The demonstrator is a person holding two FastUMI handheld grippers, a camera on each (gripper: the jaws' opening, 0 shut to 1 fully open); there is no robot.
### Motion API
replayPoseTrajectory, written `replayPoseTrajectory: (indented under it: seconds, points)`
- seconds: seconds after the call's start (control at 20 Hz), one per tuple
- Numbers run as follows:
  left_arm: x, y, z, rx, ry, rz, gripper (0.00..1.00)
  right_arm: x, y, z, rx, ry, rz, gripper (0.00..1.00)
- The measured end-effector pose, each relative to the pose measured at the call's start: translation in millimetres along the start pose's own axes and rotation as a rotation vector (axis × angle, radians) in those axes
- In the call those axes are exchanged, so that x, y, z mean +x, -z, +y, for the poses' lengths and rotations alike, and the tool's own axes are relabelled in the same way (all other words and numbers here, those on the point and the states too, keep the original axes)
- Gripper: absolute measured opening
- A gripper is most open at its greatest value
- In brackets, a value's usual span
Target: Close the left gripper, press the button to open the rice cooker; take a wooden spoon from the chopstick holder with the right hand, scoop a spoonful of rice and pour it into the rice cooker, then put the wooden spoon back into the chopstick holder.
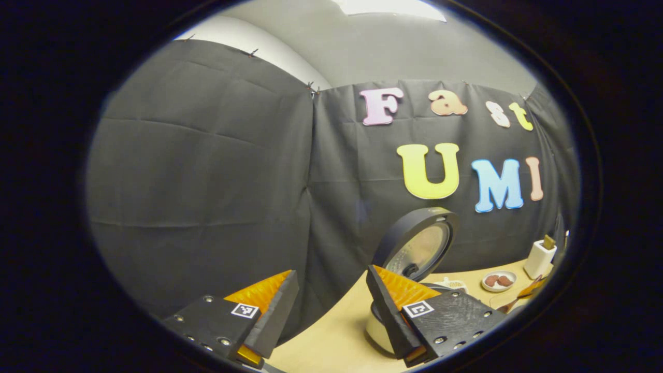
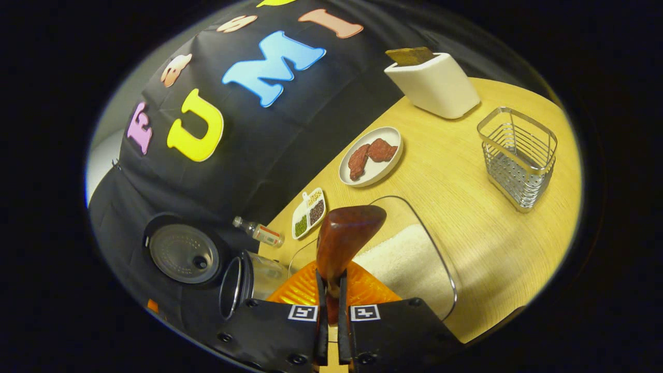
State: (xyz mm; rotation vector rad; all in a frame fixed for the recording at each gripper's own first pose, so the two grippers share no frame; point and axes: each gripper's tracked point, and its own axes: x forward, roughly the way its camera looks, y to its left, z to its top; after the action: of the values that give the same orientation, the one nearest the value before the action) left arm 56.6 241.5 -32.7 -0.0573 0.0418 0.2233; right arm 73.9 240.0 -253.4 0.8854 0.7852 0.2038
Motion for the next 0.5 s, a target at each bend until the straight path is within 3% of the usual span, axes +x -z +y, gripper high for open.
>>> replayPoseTrajectory:
  seconds: [0.1,0.4,0.5]
  points:
    - [1,-4,-8,-0.002,0.015,-0.008,0.84,-8,-13,4,0.058,-0.028,-0.023,0.09]
    - [-1,-16,-28,-0.010,0.062,-0.036,0.84,-35,-51,23,0.221,-0.111,-0.104,0.05]
    - [2,-18,-33,-0.021,0.073,-0.036,0.85,-47,-61,33,0.270,-0.134,-0.115,0.09]
